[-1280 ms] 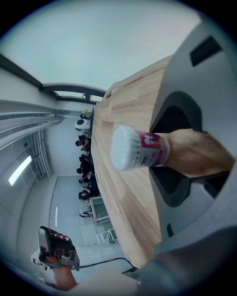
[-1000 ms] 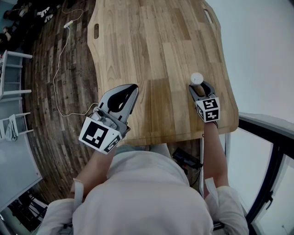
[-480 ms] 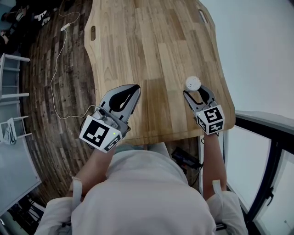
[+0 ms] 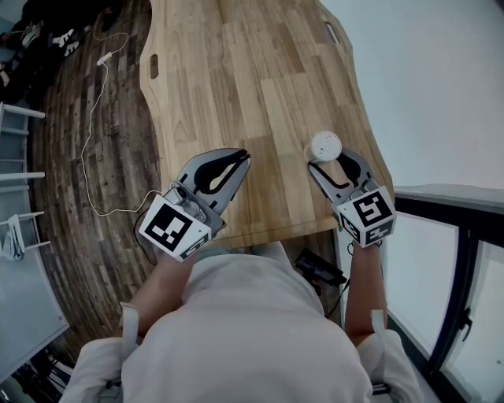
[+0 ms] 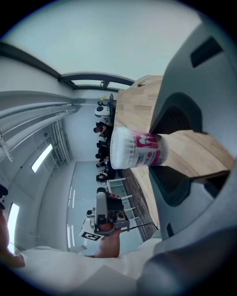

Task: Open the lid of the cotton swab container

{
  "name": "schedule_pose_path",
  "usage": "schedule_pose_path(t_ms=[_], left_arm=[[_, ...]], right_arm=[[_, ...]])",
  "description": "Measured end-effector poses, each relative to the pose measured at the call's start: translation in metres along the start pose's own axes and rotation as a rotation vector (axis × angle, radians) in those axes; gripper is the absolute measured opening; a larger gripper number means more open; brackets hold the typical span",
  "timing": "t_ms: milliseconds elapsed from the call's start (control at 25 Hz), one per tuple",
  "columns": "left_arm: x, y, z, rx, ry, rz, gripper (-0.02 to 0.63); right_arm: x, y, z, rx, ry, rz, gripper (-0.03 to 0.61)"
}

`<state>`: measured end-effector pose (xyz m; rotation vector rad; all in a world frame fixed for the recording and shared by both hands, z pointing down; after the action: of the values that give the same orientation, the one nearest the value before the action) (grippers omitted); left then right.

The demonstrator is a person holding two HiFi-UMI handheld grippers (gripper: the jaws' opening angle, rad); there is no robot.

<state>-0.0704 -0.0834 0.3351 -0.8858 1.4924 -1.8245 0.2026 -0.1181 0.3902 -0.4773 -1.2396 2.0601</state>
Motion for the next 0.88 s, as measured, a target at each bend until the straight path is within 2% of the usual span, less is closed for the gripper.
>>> schedule_pose_path(t_ms=[320,640,680,760,880], left_arm=[[-0.024,0.017,-0.004,-0.007,-0.096,0.037,0.015],[-0.034,0.035,-0.005,-0.038,-0.124,0.067,0.018],[-0.035,0.036,-0.005,-0.041,-0.128,0.067,0.031],[-0.037,0.038,-0.005,-0.043,-0.145,0.068,0.098],[-0.040,0.041,-0.005,-0.053,-0.176,0.073,0.128]], right_arm=[[0.031,0.034,-0.028,0.002,0.022,-0.088,0.227],[0.049,0.039,-0.043,0.021,0.035,-0.078,0.227],[0.052,0.040,-0.045,0.020,0.034,-0.079,0.227],[0.056,0.043,-0.048,0.021,0.032,-0.084,0.227],[0.064,0.047,-0.049,0.029,0.033,-0.106,0.227]])
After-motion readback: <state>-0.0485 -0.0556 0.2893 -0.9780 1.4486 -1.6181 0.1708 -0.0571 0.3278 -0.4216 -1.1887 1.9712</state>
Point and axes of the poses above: the fingertips, and each gripper's own axes: z forward along the fingers, x to its left, y out of its top, the point moved 10 cm from there along -z, backward along the fingers, and after that the axes turned 5 degrees about -y, right-handed, at the moved point
